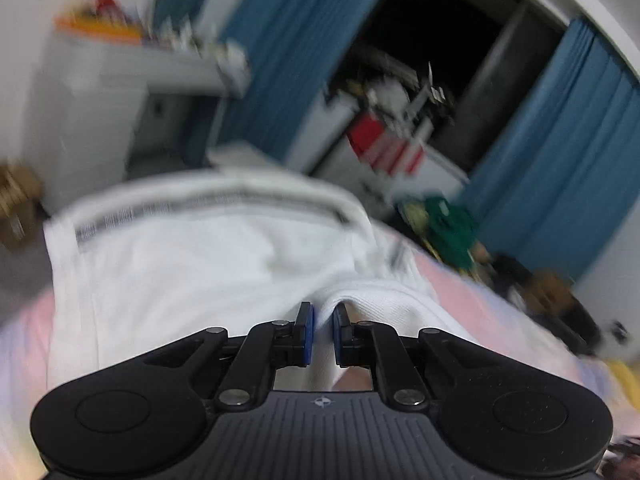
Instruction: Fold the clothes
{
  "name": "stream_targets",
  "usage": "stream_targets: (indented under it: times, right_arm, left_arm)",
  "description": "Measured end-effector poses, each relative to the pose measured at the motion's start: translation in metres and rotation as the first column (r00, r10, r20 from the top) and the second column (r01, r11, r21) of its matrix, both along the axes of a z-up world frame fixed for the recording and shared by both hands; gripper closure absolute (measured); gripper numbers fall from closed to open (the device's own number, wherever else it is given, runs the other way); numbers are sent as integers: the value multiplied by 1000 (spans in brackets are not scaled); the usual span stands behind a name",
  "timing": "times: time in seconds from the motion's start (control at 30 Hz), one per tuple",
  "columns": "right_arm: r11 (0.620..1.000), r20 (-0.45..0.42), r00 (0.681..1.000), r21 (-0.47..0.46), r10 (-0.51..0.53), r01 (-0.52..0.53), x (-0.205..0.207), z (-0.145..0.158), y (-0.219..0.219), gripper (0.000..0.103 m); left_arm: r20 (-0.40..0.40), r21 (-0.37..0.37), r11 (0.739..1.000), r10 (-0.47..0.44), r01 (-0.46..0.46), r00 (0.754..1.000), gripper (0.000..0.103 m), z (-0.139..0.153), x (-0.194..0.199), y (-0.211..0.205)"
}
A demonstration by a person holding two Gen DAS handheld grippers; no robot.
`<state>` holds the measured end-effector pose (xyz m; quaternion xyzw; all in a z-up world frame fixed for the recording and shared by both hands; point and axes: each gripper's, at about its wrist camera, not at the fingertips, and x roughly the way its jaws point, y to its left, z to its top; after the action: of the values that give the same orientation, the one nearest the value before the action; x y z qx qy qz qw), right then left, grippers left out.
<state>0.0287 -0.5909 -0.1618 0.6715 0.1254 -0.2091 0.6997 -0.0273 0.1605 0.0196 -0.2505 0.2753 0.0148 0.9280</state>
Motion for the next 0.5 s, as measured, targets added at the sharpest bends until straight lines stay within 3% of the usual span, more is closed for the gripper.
stream_targets:
  times: [0.13,0.23,0.3,0.37,0.47,0.5]
  right_arm:
    - [988,-99,995,150,-18,33,-2,-28,-4,93]
    - [982,-141,990,182,-16,42,-5,-38,-1,92]
    - [983,-143,990,183,-8,34,-6,-37,1,91]
    - [983,-150,989,182,10,18,-9,-36,2,88]
    - [985,-180,983,173,21,11,-10,-33,0,58]
    - [986,-174,985,167,16,13,-14,-32,4,46]
  left_arm:
    - [-132,-101,994,-52,39,990,90,-8,-18,10]
    - [-185,-221,975,-58,16,981,68,-10,-27,26]
    - [-195,-276,961,-61,5,979,58,-9,-29,41]
    - [-203,-297,954,-22,-40,979,39,-7,-32,59]
    - [-211,-295,948,60,-122,976,23,-11,-23,96]
    - [-214,-292,944,89,-151,973,21,-14,-20,109]
